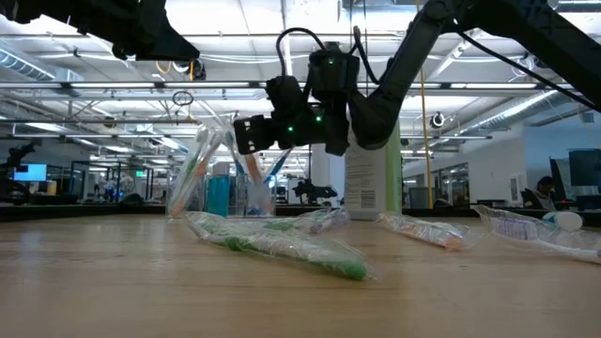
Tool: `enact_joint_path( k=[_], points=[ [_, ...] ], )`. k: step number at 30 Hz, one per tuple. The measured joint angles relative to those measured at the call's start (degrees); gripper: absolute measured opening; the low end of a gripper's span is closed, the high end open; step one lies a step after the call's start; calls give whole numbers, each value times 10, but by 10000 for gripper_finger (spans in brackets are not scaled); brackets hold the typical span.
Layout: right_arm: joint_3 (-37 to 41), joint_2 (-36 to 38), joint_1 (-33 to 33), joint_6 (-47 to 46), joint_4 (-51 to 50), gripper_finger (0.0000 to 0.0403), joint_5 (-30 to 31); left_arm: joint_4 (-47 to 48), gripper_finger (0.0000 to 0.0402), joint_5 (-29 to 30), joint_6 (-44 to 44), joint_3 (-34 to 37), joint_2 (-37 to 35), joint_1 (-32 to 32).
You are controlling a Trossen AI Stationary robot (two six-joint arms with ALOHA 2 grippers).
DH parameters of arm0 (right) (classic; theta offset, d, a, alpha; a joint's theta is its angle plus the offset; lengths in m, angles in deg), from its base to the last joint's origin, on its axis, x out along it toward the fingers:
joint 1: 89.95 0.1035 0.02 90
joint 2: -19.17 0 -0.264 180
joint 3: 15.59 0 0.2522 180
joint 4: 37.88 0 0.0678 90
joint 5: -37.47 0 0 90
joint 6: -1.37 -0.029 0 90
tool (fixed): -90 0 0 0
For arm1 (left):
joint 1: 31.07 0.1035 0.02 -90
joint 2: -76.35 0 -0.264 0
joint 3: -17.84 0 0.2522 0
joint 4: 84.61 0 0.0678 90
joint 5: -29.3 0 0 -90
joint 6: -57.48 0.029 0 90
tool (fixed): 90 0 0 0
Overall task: Pick & Place toothbrushing station
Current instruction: Put the orange toothbrush into the transparent organizer, then put the green toothbrush into the transparent organizer
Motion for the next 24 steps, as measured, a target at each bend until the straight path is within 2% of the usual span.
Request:
enact_joint_path(
  k=[9,16,20,24],
  points=[
    [1,17,29,57,-1,177,5,0,161,-1,-4,0,0,0],
    [0,78,40,68,-24,179,4,0,161,-2,-10,0,0,0],
    [0,132,54,68,-121,178,4,0,161,-1,-12,0,0,0],
    [0,199,73,60,-261,174,4,0,161,-1,-12,0,0,0]
  ],
)
